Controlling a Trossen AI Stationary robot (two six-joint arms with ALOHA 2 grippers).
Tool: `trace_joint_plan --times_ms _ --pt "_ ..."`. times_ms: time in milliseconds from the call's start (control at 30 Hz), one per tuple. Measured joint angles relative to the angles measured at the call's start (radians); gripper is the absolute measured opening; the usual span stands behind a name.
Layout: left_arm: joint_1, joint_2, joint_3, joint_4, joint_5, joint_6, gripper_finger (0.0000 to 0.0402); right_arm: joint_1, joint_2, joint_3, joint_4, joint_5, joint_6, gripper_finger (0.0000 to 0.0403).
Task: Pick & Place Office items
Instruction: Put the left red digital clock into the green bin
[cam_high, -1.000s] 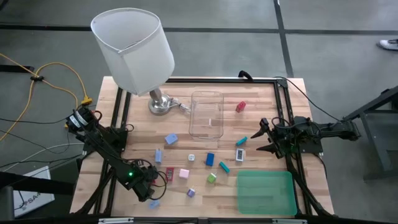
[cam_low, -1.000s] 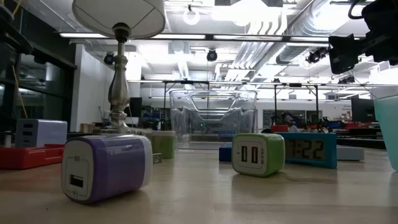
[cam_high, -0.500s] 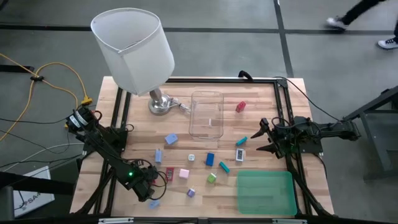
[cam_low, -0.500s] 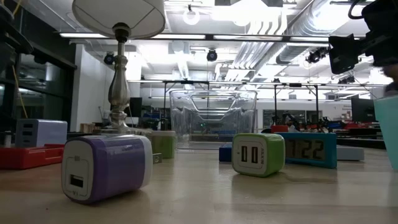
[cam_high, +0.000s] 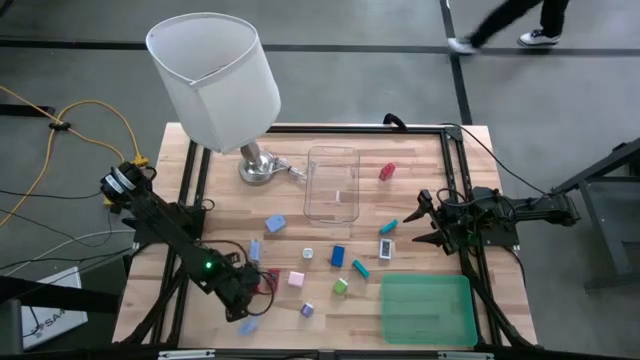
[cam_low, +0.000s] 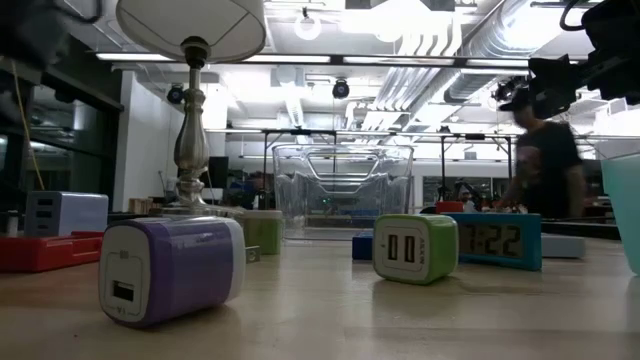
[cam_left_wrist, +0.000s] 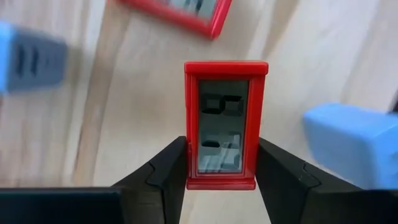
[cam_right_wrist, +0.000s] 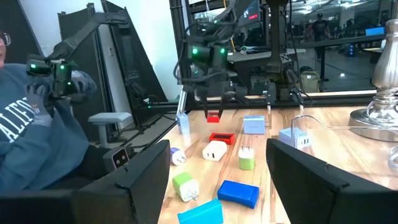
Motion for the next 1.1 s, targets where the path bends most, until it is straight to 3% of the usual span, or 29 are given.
trace_joint_plan --times_ms 467,667,1100 --pt "0.26 -0.015 0.147 0.01 0.03 0.339 0.0157 0.0 0.0 0.0 0.0 0.0 0.0 0.0252" --pt "0.325 0.077 0.251 0.05 0.066 0.446 0.0157 0.0 0.0 0.0 0.0 0.0 0.0 0.0252" --pt "0.387 0.357 0.603 0.042 0.076 0.661 0.0157 0.0 0.0 0.0 0.0 0.0 0.0 0.0252"
